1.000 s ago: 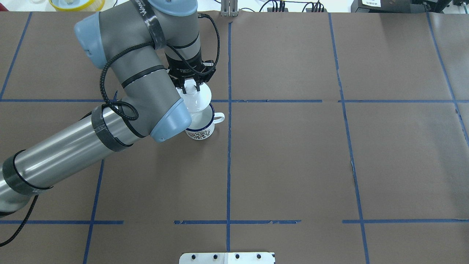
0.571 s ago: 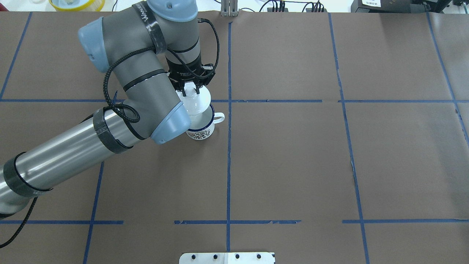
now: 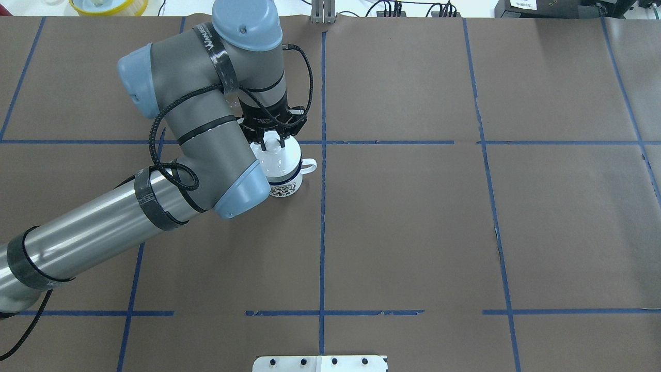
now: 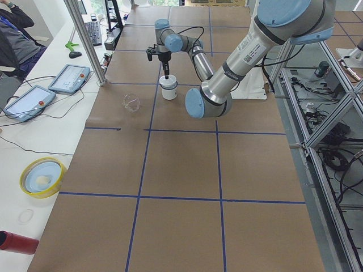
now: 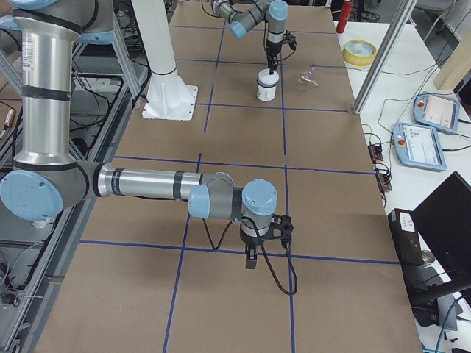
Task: Remove funnel from cup
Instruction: 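Lower the white lid onto the mug opening with the left gripper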
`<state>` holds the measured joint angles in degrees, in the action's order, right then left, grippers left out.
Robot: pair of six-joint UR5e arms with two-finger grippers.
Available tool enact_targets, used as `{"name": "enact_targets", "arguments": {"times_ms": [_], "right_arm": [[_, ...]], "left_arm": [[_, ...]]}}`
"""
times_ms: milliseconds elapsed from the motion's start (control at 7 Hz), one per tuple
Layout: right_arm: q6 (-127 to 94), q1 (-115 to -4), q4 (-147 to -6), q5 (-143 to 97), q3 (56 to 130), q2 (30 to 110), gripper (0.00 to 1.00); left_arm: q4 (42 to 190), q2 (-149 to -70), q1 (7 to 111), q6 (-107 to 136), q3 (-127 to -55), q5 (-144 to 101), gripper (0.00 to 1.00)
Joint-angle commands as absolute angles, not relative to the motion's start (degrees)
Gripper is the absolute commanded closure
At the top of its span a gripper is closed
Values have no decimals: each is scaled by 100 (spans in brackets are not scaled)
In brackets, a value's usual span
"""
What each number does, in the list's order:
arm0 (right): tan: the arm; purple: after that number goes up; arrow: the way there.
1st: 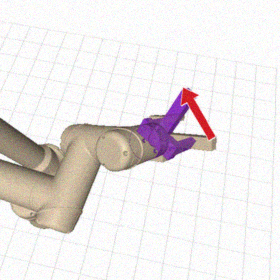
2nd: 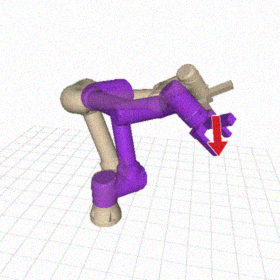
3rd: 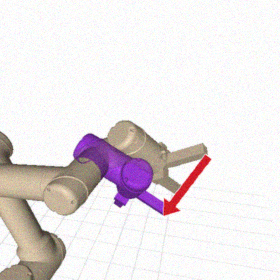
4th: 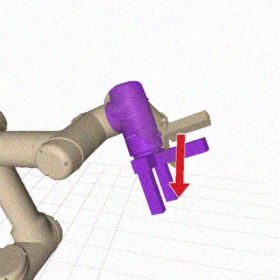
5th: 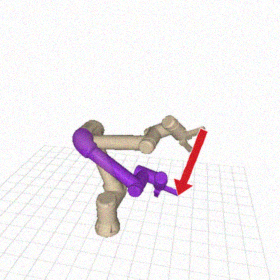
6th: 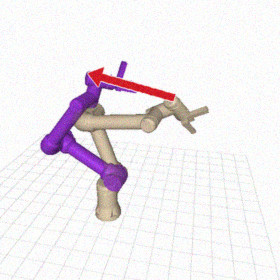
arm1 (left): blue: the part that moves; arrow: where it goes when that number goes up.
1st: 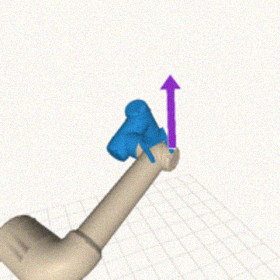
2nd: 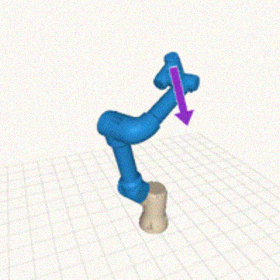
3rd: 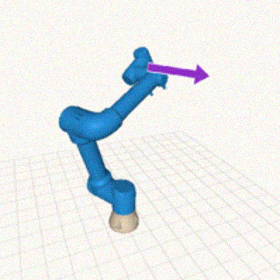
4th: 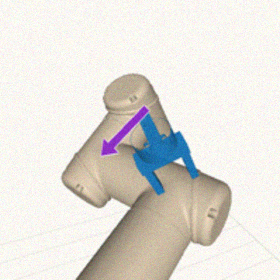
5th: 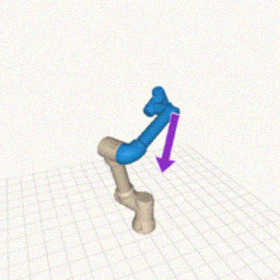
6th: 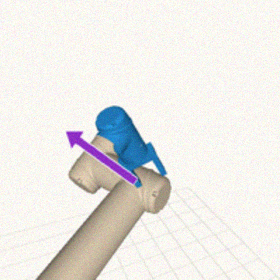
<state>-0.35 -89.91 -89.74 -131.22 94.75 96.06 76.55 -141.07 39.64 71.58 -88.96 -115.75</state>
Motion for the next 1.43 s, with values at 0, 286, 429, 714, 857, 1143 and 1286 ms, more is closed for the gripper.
{"name": "enact_targets", "arguments": {"times_ms": [0,286,429,714,857,1143,1286], "right_arm": [[-35,-8991,-8974,-13122,9475,9606,0],[-35,-8991,-8974,-13122,9475,9606,0],[-35,-8991,-8974,-13122,9475,9606,0],[-35,-8991,-8974,-13122,9475,9606,0],[-35,-8991,-8974,-13122,9475,9606,0],[-35,-8991,-8974,-13122,9475,9606,0],[-35,-8991,-8974,-13122,9475,9606,0]], "left_arm": [[7708,-14054,3911,7163,-8903,-11575,100],[7708,-13844,3911,7163,-9148,-11575,100],[7717,-13843,3911,7163,-9149,-11575,100],[7725,-13878,3902,7172,-9132,-11584,100],[7726,-13887,3885,7172,-9114,-11584,100],[7970,-13896,3859,7435,-9079,-11575,100],[7972,-13887,3858,7436,-9079,-11575,100]]}}
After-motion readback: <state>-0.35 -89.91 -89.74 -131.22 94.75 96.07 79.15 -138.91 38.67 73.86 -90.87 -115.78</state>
